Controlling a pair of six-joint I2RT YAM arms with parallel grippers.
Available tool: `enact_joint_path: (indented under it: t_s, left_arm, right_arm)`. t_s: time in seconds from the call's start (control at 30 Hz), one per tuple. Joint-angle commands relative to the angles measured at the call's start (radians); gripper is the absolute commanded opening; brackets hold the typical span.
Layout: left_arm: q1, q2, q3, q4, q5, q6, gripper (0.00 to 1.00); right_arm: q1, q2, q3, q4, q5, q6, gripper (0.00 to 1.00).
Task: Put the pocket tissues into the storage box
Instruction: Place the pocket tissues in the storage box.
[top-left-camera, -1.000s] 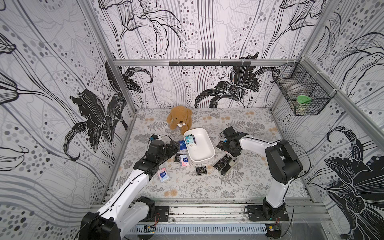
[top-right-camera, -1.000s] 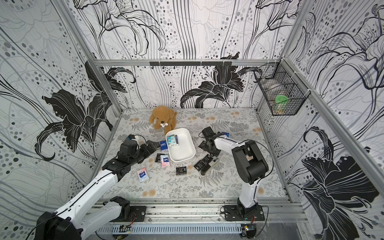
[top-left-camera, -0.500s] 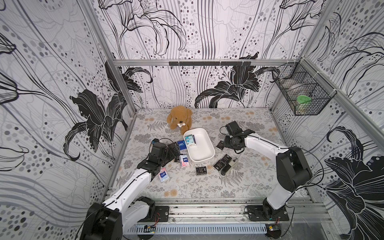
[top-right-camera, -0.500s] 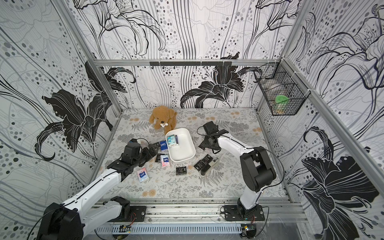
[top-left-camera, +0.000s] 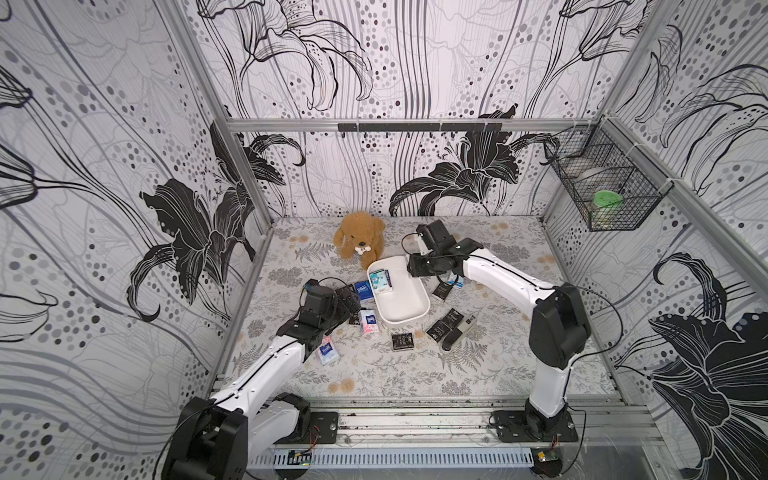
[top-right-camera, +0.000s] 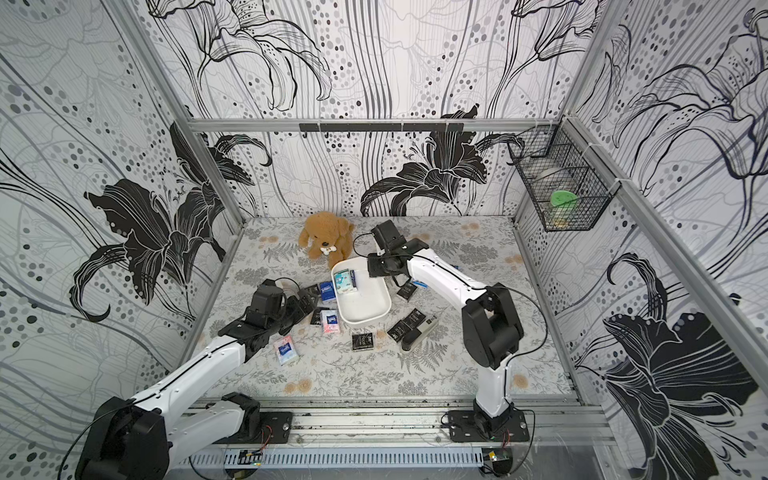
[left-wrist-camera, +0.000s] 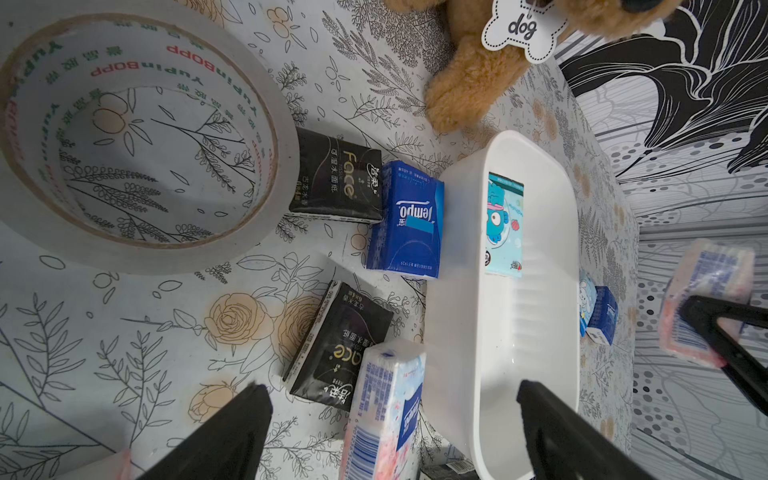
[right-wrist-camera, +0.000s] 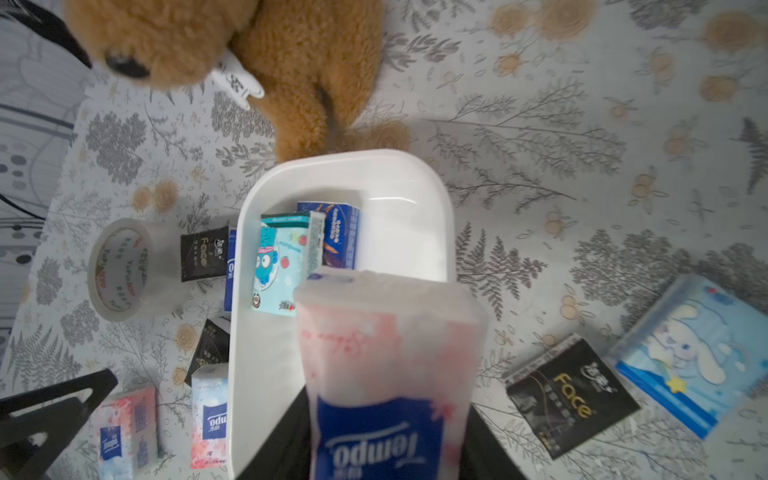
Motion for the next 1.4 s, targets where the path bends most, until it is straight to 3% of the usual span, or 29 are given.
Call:
enact_joint_path:
  t_s: [0.0,0.33,1.0,1.37]
  left_arm:
    - [-0.001,-0.012,0.013,0.014,-0.003,-0.004,0.97]
    - [-0.001,-0.048,0.022,-0.019,-0.003,0.005,0.97]
    - [-0.001,-0.096,0.042,-0.057,0.001,0.015,0.97]
    - [0.0,-0.108,0.05,-0.065,0.003,0.013,0.97]
  right_arm:
    - [0.026,0.082,0.091,-0.073,0.0,-0.042,0.47]
    - [0.034,0.262,0.27,-0.137,0.027,-0.044,0.47]
    - [0.034,0.454,0.431,-0.208,0.077,0.022,0.5]
    - [0.034,0.467,0.467,-0.206,0.075,0.018,0.64]
